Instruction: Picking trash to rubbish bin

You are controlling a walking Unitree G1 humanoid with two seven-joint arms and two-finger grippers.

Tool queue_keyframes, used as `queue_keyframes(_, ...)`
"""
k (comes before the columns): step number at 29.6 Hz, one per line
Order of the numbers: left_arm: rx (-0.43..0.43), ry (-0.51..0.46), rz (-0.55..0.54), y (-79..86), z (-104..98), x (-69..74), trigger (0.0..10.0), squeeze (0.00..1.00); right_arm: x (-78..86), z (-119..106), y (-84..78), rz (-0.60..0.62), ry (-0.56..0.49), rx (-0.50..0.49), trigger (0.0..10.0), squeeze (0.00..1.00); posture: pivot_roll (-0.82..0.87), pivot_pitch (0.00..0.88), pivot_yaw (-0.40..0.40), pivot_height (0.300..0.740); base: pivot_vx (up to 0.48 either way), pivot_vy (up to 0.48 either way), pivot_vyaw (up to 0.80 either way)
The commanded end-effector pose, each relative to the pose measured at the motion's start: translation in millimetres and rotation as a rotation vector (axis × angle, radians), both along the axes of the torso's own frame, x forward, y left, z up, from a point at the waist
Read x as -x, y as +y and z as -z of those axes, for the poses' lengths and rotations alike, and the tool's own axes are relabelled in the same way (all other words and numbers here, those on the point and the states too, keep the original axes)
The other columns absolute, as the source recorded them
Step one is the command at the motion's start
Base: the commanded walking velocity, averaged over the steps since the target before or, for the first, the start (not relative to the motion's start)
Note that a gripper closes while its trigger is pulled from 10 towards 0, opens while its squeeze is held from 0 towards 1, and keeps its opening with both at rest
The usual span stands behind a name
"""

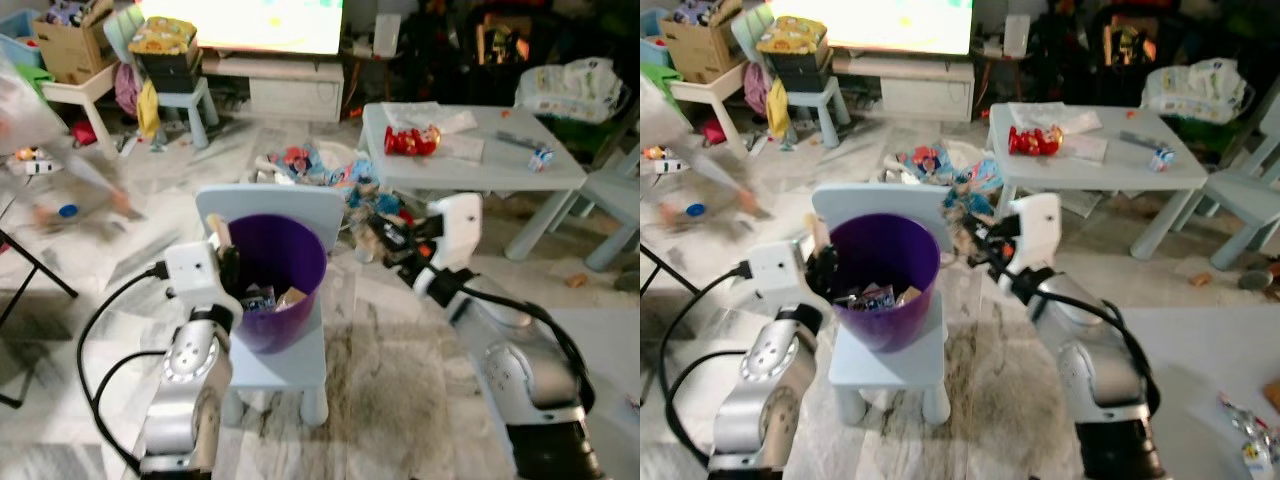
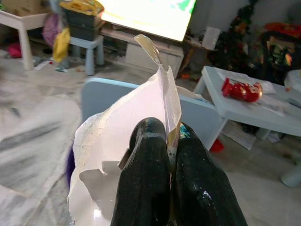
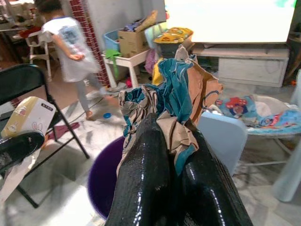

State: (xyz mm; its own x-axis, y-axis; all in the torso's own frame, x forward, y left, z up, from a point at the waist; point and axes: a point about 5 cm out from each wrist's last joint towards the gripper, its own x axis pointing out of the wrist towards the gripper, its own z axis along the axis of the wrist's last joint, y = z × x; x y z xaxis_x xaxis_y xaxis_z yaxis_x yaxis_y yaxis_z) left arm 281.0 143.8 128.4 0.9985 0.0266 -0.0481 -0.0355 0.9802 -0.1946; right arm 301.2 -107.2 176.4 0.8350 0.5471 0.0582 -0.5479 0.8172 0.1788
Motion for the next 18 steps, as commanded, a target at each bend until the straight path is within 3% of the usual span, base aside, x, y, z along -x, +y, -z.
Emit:
queue_keyframes(1,0.014,-0.006,0.023,-8.0,-2.6,-0.6,0.0,0.00,-0.9,-2.5,-9.2,0.025,-0.010,0.012,0.0,0.00,0.00,0.085,-0.074,0.740,0.262,0.000,0.00)
queue_keyframes(8,0.013,-0.002,0.020,-7.3,-1.6,-0.2,0.0,0.00,-0.4,-1.8,-8.7,0.022,-0.009,0.012,0.0,0.00,0.00,0.085,-0.075,0.740,0.258,0.000,0.38)
queue_keyframes(18,0.010,0.002,0.018,-6.6,-0.6,-0.6,0.0,0.00,-0.5,-1.0,-8.7,0.023,-0.007,0.012,0.0,0.00,0.00,0.086,-0.075,0.740,0.222,0.000,0.65)
